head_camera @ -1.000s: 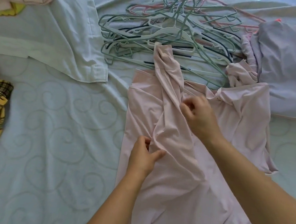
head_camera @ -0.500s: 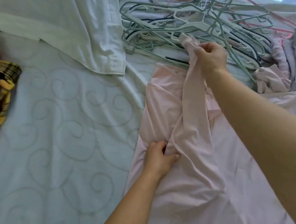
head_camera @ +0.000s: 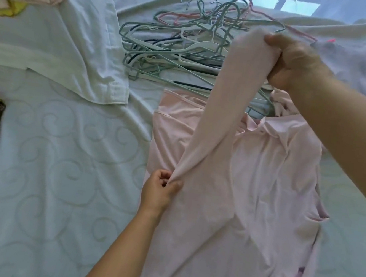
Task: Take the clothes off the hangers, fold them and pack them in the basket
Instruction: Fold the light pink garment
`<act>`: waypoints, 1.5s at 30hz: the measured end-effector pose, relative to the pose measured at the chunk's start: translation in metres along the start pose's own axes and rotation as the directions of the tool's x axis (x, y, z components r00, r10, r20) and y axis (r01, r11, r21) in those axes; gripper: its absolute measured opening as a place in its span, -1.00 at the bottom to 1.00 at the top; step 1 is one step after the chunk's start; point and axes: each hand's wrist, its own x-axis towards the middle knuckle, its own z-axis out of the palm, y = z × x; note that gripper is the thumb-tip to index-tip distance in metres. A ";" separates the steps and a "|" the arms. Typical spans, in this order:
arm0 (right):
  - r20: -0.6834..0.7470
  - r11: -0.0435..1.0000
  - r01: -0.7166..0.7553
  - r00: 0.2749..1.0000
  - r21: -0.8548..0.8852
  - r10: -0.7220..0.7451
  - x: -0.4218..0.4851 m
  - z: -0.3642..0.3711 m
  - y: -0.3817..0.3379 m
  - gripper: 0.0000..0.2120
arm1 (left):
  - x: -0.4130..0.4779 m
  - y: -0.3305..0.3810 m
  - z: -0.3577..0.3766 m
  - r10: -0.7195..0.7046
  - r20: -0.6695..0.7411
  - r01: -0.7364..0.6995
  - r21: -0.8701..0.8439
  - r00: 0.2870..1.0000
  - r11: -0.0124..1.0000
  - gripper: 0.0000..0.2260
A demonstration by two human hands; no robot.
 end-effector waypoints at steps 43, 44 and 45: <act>0.042 0.968 -0.246 0.969 0.047 0.244 -0.270 -0.080 0.189 -0.47 | 0.021 0.063 0.005 -0.464 0.431 0.568 -0.150 0.774 0.809 -0.34; 0.101 0.963 -0.248 0.966 0.107 0.238 -0.278 -0.080 0.180 -0.31 | 0.019 0.059 0.007 -0.456 0.456 0.565 -0.131 0.764 0.815 -0.32; 0.131 0.956 -0.249 0.964 0.153 0.230 -0.284 -0.080 0.174 -0.25 | 0.017 0.057 0.010 -0.438 0.476 0.553 -0.128 0.763 0.823 -0.31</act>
